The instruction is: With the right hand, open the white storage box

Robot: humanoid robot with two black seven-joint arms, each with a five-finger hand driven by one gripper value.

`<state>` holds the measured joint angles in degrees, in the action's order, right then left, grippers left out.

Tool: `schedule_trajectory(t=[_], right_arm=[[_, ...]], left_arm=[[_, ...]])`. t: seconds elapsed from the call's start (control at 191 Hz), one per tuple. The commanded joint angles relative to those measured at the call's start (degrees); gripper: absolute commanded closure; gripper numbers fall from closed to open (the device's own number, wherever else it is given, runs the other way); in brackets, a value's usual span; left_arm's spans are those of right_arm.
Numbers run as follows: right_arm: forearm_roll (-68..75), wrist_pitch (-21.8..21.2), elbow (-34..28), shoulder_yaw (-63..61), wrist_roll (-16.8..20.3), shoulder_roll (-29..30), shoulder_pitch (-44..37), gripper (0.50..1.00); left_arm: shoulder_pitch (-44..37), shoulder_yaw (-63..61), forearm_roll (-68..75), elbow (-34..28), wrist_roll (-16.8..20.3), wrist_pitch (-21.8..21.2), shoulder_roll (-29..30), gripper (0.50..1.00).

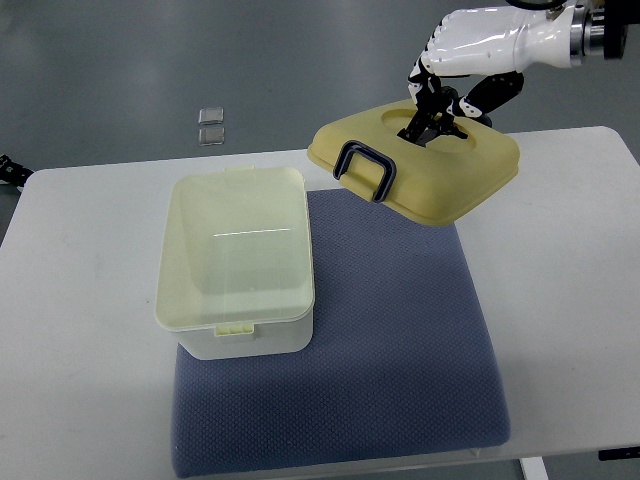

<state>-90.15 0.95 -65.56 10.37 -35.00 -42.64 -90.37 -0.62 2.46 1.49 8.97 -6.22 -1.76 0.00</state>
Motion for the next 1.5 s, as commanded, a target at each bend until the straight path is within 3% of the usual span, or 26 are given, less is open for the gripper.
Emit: schedule_trajectory(t=[0.0,0.403,0.962,1.004,1.041,1.051,1.056,1.077,1.135,1.182,1.496], right_arm=[[-0.03,1.95,-0.01,0.08,0.00,-0.52,2.74,1.000],[-0.56,6.17,0.78,0.08,0.00,0.45,10.92,1.000],[-0.47,9.86,3.68,0.00,0.00,6.43,18.56,1.000],[-0.38,10.03,3.68,0.00,0.00,6.78,18.74,0.908],[-0.38,10.21,3.68,-0.09,0.00,7.13,18.83,0.783],[-0.38,10.21,3.68,-0.09,0.00,7.13,18.83,0.783],[-0.30,10.30,3.68,-0.09,0.00,7.22,18.83,0.751],[-0.29,10.56,3.68,-0.09,0.00,7.22,19.00,0.703],[-0.21,11.35,3.68,-0.09,0.00,7.39,19.44,0.656],[-0.03,12.23,3.60,-0.09,0.00,7.57,19.97,0.587],[0.76,16.89,3.51,-0.09,0.00,7.48,20.32,0.572]], left_arm=[[0.00,0.00,0.00,-0.01,-0.02,0.00,0.00,0.500],[0.00,0.00,0.00,-0.01,-0.02,0.00,0.00,0.500],[0.00,0.00,0.00,0.08,-0.02,0.00,0.00,0.500],[0.00,0.00,0.00,-0.01,-0.02,0.00,0.00,0.500],[0.00,0.00,0.00,-0.01,-0.02,0.00,0.00,0.500],[0.00,0.00,0.00,-0.01,-0.02,0.00,0.00,0.500],[0.00,0.00,0.00,-0.01,-0.02,0.00,0.00,0.500],[0.00,0.00,0.00,-0.01,-0.02,0.00,0.00,0.500],[0.00,0.00,0.00,-0.01,-0.02,0.00,0.00,0.500],[0.00,0.00,0.00,-0.01,-0.02,0.00,0.00,0.500],[0.00,0.00,0.00,-0.01,-0.02,0.00,0.00,0.500]])
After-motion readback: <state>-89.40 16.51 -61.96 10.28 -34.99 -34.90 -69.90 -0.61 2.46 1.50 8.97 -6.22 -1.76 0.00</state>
